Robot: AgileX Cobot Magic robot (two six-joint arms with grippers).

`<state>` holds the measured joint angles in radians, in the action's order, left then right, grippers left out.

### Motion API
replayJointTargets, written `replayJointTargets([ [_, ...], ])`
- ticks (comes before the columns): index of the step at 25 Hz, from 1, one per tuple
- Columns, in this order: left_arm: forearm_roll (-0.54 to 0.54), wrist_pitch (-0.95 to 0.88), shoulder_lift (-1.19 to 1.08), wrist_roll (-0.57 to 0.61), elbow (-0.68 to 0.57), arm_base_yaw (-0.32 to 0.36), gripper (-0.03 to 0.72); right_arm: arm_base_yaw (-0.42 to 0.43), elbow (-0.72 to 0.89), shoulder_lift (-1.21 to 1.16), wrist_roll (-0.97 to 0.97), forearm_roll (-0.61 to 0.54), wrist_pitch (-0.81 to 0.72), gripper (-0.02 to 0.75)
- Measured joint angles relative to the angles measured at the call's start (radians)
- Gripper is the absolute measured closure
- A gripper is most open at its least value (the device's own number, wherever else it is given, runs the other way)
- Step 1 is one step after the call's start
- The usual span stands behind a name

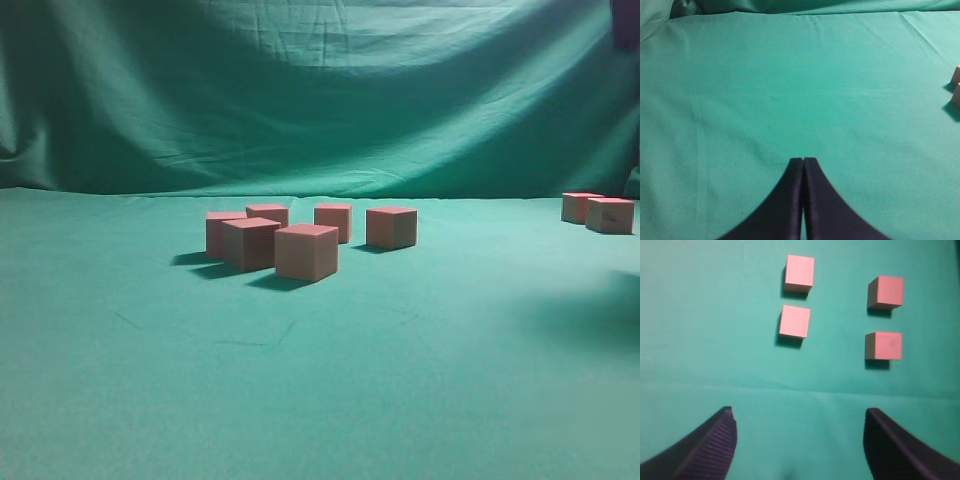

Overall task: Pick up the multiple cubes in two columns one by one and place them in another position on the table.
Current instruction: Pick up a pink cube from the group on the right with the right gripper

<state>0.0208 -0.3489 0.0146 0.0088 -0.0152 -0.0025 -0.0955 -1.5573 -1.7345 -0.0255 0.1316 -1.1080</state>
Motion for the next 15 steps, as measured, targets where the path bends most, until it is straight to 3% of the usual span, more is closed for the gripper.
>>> replayJointTargets([
  [8,0.0,0.0,0.0,0.0,0.0,0.0,0.688,0.072,-0.02,-0.218,-0.041,-0.022,0.126,0.214],
  [15,0.0,0.0,0.0,0.0,0.0,0.0,0.688,0.082,-0.21,-0.41,-0.022,-0.094,0.134,0.214],
])
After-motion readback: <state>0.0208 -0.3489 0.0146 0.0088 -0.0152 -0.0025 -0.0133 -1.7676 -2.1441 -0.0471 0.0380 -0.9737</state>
